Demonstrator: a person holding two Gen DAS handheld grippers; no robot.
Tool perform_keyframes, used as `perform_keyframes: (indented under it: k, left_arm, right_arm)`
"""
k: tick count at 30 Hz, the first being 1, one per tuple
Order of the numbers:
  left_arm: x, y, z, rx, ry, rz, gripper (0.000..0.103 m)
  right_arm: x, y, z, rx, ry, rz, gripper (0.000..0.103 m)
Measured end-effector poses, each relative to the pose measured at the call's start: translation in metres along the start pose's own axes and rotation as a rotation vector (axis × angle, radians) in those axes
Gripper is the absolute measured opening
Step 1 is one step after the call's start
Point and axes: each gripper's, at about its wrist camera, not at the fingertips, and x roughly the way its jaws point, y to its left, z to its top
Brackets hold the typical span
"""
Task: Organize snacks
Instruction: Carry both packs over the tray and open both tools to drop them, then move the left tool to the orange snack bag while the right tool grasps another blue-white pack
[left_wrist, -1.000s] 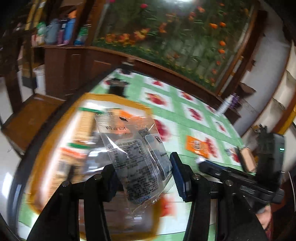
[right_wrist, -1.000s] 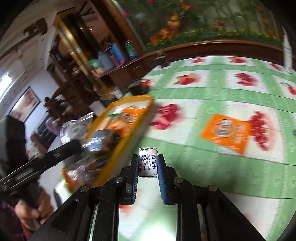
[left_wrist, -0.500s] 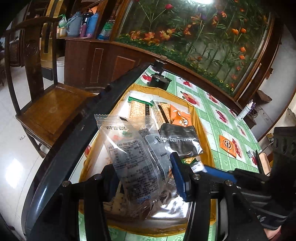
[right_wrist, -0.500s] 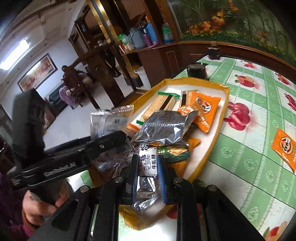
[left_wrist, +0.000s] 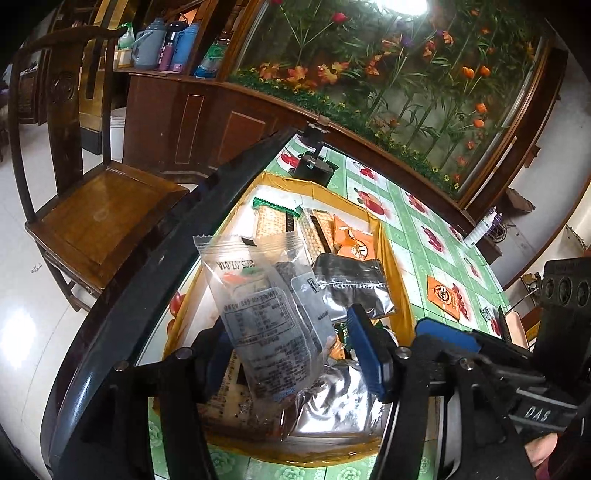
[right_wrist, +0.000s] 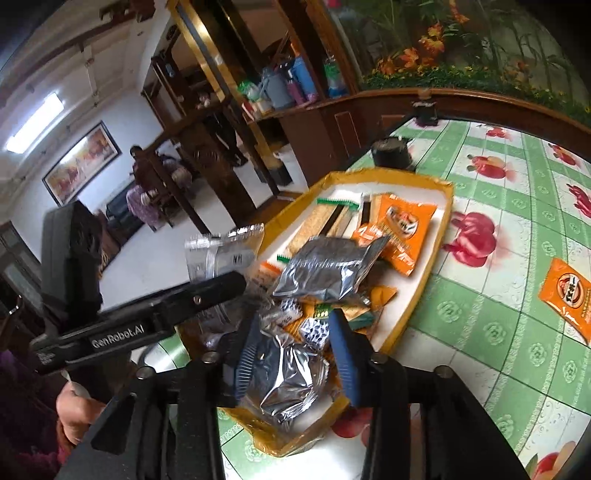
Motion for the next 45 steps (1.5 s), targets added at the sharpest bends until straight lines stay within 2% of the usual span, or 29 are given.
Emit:
perform_keyframes:
  k: [5,6,7,13,18,22,26,28,33,37,40,42,45]
  left_arm:
    - [-0.009,-0.011,0.004,0.026,-0.024,-0.012,0.06]
    - [-0.012,-0.014,0.004,0.035,-0.03,-0.017,0.065]
    - [-0.014,-0.018,0.005,0.044,-0.038,-0.017,0.068]
    - [-0.021,-0.037,0.008,0.089,-0.055,-0.049,0.068]
    - [-0.025,-0.054,0.008,0.125,-0.055,-0.066,0.07]
    - [-0.023,-0.073,0.005,0.155,-0.044,-0.089,0.07]
    - [-0.011,-0.109,-0.005,0.226,-0.005,-0.132,0.071]
    - [0.0,-0.133,-0.014,0.271,0.028,-0.156,0.076]
    - [0.041,-0.185,-0.054,0.386,0.154,-0.202,0.076]
    - [0.063,-0.211,-0.085,0.461,0.233,-0.232,0.076]
    - [0.07,-0.219,-0.095,0.484,0.258,-0.235,0.076]
    - [0.071,-0.218,-0.097,0.488,0.262,-0.236,0.076]
    - [0.074,-0.214,-0.092,0.472,0.26,-0.224,0.076]
  right_arm:
    - [-0.02,-0.02,0.003,0.06,-0.032,0.051,0.045]
    - [-0.023,-0.023,0.003,0.066,-0.033,0.05,0.045]
    - [-0.026,-0.028,0.003,0.076,-0.037,0.043,0.045]
    - [-0.055,-0.063,0.001,0.147,-0.094,0.005,0.045]
    - [-0.086,-0.108,-0.007,0.22,-0.144,-0.065,0.045]
    - [-0.114,-0.155,-0.015,0.312,-0.193,-0.183,0.045]
    - [-0.141,-0.193,-0.023,0.328,-0.224,-0.417,0.044]
    - [-0.151,-0.21,-0.025,0.356,-0.227,-0.458,0.044]
    - [-0.179,-0.264,-0.033,0.43,-0.231,-0.591,0.044]
    - [-0.201,-0.313,-0.037,0.552,-0.244,-0.582,0.044]
    - [-0.2,-0.341,-0.038,0.566,-0.195,-0.555,0.044]
    - [-0.196,-0.348,-0.041,0.571,-0.183,-0.55,0.044]
    - [-0.187,-0.35,-0.044,0.571,-0.165,-0.486,0.044]
